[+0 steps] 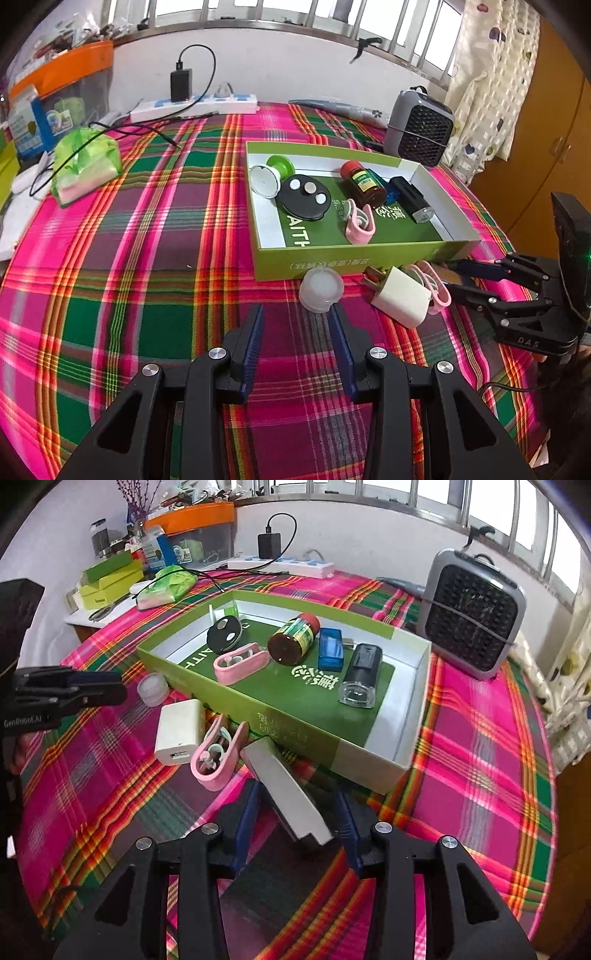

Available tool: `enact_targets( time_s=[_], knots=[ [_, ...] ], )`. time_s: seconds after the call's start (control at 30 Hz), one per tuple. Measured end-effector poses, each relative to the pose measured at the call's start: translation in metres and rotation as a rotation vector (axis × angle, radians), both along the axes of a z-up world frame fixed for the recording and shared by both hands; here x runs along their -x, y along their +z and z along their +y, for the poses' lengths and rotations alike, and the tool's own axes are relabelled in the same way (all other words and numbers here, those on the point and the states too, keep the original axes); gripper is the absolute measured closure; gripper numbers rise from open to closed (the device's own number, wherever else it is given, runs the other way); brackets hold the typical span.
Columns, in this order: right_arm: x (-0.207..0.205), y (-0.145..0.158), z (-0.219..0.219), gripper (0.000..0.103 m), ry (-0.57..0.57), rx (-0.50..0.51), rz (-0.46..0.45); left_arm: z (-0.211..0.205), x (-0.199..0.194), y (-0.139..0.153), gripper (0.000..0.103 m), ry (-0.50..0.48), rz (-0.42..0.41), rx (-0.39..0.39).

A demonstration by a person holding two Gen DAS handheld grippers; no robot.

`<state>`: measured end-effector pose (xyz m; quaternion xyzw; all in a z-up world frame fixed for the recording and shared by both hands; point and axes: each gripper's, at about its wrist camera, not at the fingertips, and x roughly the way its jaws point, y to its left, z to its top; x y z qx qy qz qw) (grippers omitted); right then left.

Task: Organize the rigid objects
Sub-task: 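Grasp frosted white round cap with left tool while right tool grasps white power bank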

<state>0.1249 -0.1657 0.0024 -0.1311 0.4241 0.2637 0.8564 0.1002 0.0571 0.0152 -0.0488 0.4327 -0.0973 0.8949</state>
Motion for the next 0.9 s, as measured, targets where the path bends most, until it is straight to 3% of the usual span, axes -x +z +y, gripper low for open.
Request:
enact_targets(
  time_s=[0.27,0.67,0.9],
  knots=[
    [0.005,-0.002,0.006,0.061,-0.003,0.011,-0.007,-0.011,-0.006,0.000,0.066,-0.026,0.002,-0.006],
    [0.009,-0.002,0.008,0.061,-0.028,0.007,-0.020,-0.026,-0.025,-0.005,0.065,-0.019,0.009,-0.079],
    [0.014,-0.002,0.012,0.074,-0.021,0.014,-0.033,-0.028,-0.028,-0.008,0.065,-0.006,0.008,-0.097]
  ],
)
